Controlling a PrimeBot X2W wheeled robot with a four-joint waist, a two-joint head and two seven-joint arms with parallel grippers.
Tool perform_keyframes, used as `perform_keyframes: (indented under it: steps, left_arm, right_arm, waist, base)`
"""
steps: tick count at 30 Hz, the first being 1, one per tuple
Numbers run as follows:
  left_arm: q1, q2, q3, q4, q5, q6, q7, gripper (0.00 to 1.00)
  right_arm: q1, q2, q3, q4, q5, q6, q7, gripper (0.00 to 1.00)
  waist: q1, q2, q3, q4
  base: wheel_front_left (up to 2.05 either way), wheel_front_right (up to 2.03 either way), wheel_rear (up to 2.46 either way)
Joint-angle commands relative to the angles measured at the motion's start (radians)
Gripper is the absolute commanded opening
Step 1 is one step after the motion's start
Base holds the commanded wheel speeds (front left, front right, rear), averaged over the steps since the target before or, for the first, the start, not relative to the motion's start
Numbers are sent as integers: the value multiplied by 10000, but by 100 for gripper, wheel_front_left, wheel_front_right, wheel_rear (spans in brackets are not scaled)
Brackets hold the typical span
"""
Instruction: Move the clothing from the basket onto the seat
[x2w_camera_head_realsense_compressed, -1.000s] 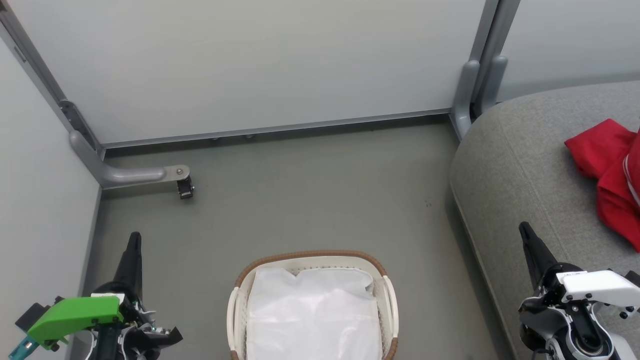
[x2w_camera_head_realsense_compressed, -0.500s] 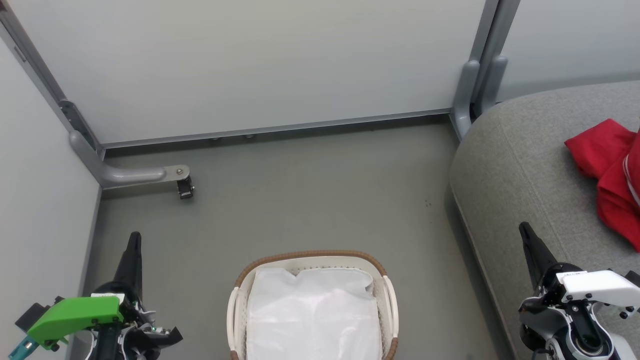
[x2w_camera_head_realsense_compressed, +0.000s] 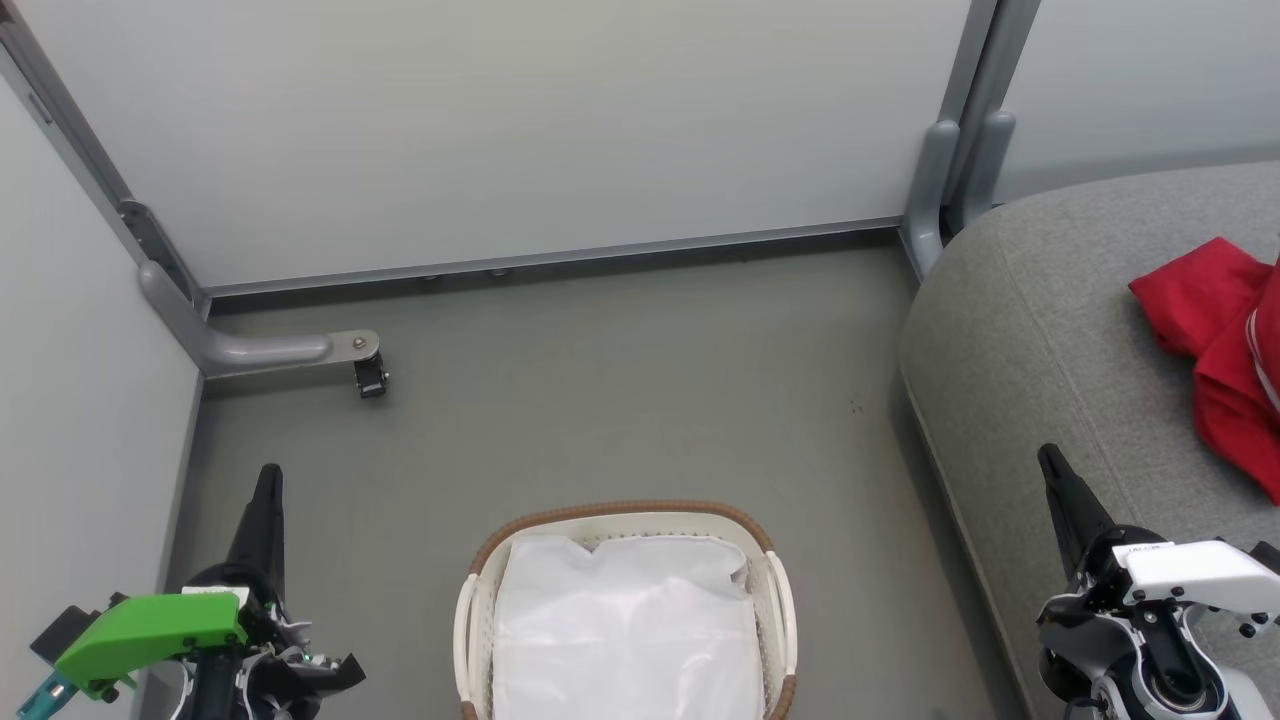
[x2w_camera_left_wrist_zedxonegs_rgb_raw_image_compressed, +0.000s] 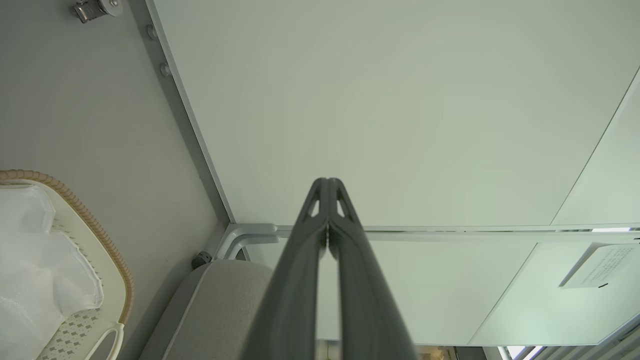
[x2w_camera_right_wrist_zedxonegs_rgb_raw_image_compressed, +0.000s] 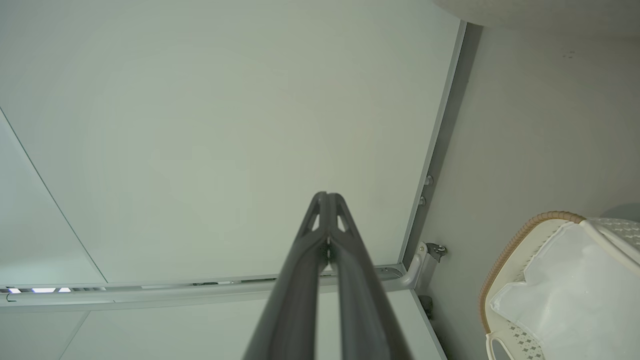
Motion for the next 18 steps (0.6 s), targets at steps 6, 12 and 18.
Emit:
perform_keyframes:
  steps: [6,12,18]
  left_arm:
    - [-103,66,18,-15,-36,-46,30,0]
    - [-103,66,18,-15,-36,-46,30,0]
    - [-103,66,18,-15,-36,-46,30,0]
  right_arm:
    - [103,-60,-14,-29,40,-3,30,0]
    - [104,-60,-14,-29,40,-3,30,0]
    - [104,-60,-14,-29,40,-3,30,0]
  waist:
    - [0,0,0,0]
    - [0,0,0,0]
    - [0,0,0,0]
  base:
    - [0,0,0]
    - [0,0,0]
    - [0,0,0]
